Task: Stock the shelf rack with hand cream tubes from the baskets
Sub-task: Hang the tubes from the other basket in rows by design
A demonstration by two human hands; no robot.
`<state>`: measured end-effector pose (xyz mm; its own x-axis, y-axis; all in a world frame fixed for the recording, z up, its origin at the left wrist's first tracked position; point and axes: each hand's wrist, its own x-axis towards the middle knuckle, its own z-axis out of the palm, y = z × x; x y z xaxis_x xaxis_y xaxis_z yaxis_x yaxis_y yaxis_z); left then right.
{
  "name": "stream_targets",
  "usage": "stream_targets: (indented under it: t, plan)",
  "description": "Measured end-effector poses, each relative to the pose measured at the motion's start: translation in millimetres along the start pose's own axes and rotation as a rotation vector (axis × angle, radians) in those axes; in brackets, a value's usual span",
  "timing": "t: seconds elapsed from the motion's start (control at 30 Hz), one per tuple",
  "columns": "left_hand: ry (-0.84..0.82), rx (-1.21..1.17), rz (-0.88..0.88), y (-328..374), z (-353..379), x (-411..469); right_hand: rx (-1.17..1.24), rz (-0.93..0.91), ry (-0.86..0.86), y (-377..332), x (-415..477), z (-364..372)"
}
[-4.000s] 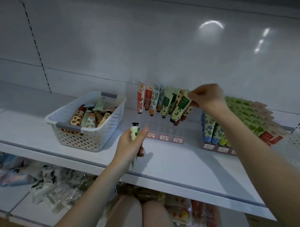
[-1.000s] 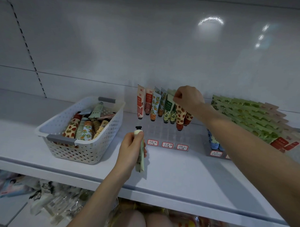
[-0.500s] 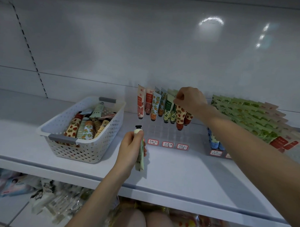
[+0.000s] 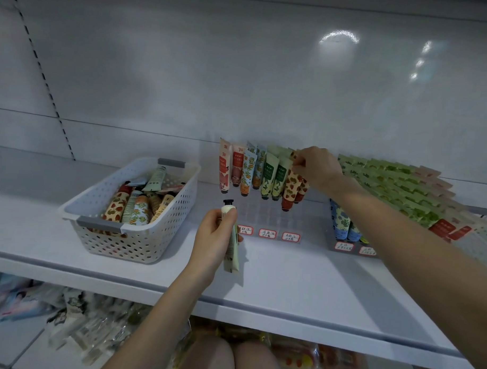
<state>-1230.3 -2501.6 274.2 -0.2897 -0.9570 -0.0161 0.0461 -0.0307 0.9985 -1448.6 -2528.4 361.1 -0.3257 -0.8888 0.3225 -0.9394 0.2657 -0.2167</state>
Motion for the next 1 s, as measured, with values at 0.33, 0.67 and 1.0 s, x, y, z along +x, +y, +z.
stream_targets:
  t: [0.33,0.67,1.0]
  plan:
    - [-0.074,-0.338,0.088,21,-14,-8,0.443,-0.043,0.232,-8,-33,-31]
    - [0.036,-0.343,0.25,18,-15,-28,1.103,0.228,-0.354,-35,-113,-7]
    - [-0.03,0.282,0.353,-17,-18,-24,1.233,0.313,-0.255,-26,-117,4]
